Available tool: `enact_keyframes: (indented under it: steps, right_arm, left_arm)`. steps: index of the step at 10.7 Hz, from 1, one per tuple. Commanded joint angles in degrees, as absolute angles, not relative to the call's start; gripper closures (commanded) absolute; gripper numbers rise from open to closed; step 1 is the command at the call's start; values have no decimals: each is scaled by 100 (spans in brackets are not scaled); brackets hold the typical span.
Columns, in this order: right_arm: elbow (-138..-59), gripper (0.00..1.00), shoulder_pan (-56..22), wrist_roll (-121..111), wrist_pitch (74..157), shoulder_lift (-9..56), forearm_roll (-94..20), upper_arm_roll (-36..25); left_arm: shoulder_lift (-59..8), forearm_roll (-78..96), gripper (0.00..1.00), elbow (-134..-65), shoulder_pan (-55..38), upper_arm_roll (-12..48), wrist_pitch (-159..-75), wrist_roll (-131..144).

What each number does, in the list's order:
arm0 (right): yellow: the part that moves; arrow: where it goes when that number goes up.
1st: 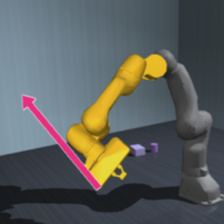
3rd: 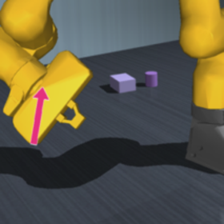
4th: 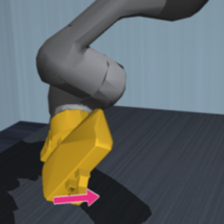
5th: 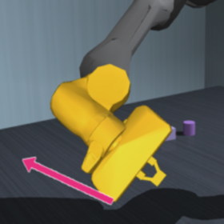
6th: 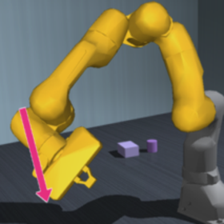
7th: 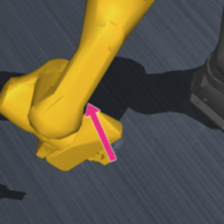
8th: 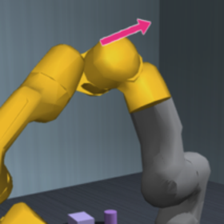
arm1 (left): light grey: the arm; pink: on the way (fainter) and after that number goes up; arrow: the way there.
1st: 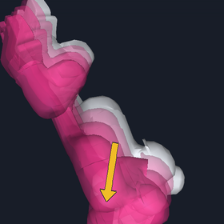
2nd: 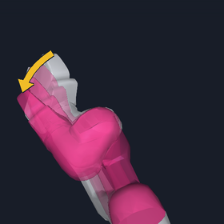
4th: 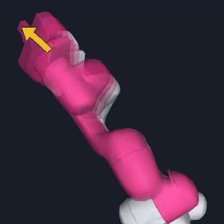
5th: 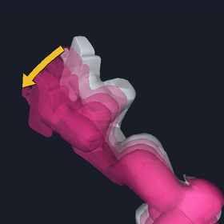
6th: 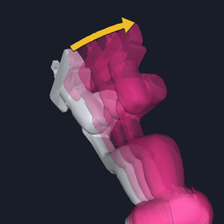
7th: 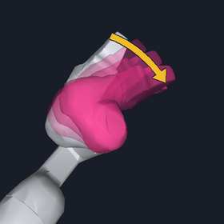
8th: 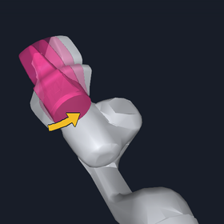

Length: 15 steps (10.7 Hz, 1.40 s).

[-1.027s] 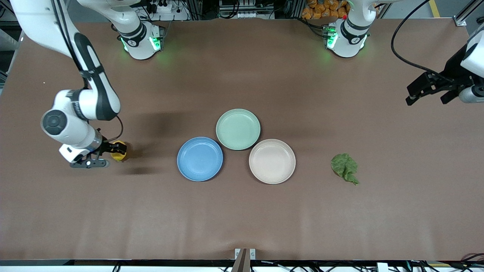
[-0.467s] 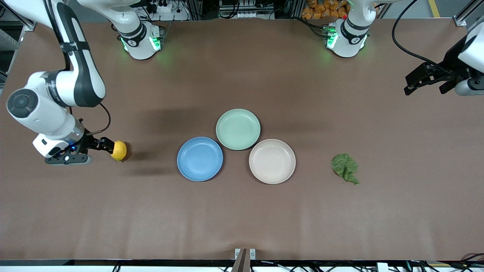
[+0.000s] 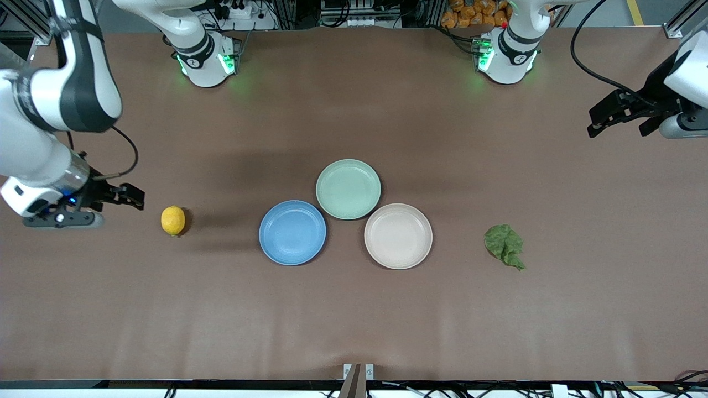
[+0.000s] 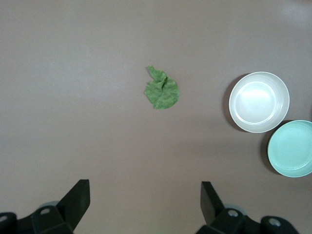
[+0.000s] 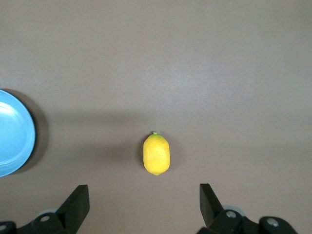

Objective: Pick lemon and lettuce from blue and beige plates
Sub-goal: 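Open the right gripper to release the lemon and withdraw it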

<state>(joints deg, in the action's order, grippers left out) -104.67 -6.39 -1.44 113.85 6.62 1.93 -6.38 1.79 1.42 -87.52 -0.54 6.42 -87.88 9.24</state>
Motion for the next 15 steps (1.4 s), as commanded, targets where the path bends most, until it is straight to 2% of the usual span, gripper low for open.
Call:
enact_keyframes:
  steps: [1,3,6,11,12,15]
  right_arm:
    - [-10521,0,-440,-211,11285,317,185,-422]
    - [-10451,0,-326,-211,11058,106,176,-422]
    - [-9688,0,-316,-185,10163,79,281,-431]
    - [-8923,0,-387,-176,9380,88,571,-422]
    - [-8703,0,-378,-176,8969,88,397,-431]
    - [-8587,0,-387,-150,8842,123,44,-448]
  left_arm:
    - [185,176,0,-8666,-35,624,-8675,958]
    - [185,176,0,-8666,-35,641,-8675,958]
    - [185,202,0,-8666,-35,624,-8675,949]
    - [167,255,0,-8666,-35,650,-8684,993]
    - [176,246,0,-8666,-44,659,-8684,993]
    - [185,246,0,-8666,-26,615,-8684,949]
